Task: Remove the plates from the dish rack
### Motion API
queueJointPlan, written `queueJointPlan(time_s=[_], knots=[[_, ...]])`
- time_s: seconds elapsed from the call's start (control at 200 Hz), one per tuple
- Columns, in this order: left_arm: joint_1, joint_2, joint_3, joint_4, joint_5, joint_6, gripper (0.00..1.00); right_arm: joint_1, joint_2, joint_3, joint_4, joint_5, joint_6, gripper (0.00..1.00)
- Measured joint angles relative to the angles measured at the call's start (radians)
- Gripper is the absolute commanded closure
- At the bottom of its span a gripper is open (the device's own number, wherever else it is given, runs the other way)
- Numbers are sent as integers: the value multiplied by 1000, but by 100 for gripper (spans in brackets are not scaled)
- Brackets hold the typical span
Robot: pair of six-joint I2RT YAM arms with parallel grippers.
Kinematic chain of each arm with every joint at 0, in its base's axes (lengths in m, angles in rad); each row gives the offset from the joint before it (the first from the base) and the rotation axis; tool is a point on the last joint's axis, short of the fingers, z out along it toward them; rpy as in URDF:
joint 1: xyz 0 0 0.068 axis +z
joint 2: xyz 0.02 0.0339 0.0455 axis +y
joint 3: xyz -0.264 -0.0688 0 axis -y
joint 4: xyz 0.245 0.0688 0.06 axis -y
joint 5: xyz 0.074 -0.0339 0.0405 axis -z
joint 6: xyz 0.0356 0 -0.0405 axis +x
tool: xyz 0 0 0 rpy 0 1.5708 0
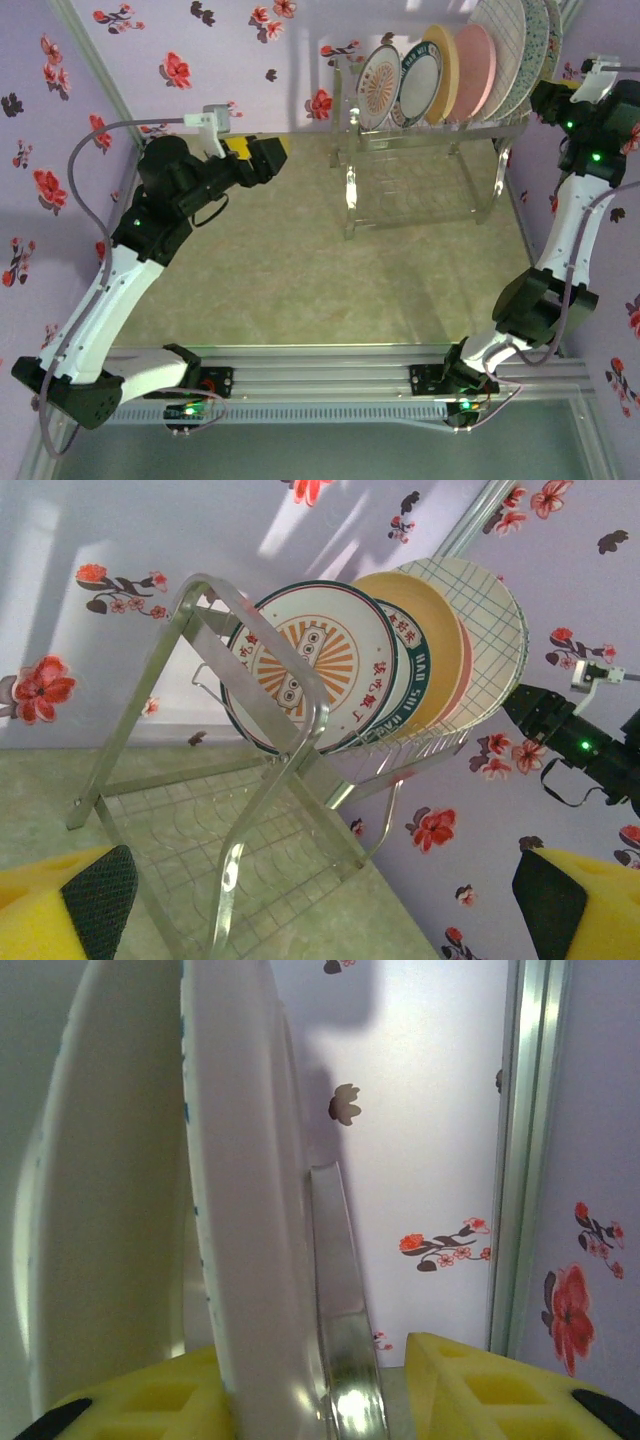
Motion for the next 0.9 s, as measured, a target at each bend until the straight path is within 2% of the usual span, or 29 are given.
queueJointPlan(time_s=[0.275,0.495,0.76,0.9], knots=[[-13,0,0,0,-1,0,0,17,48,30,0,0,0,60],[-15,1,10,0,-1,0,0,35,84,76,0,-3,0,67],[-19,12,33,0,-2,0,0,66,107,90,-6,5,-34,79],[-20,15,37,0,-5,0,0,69,107,95,-11,53,-66,90]])
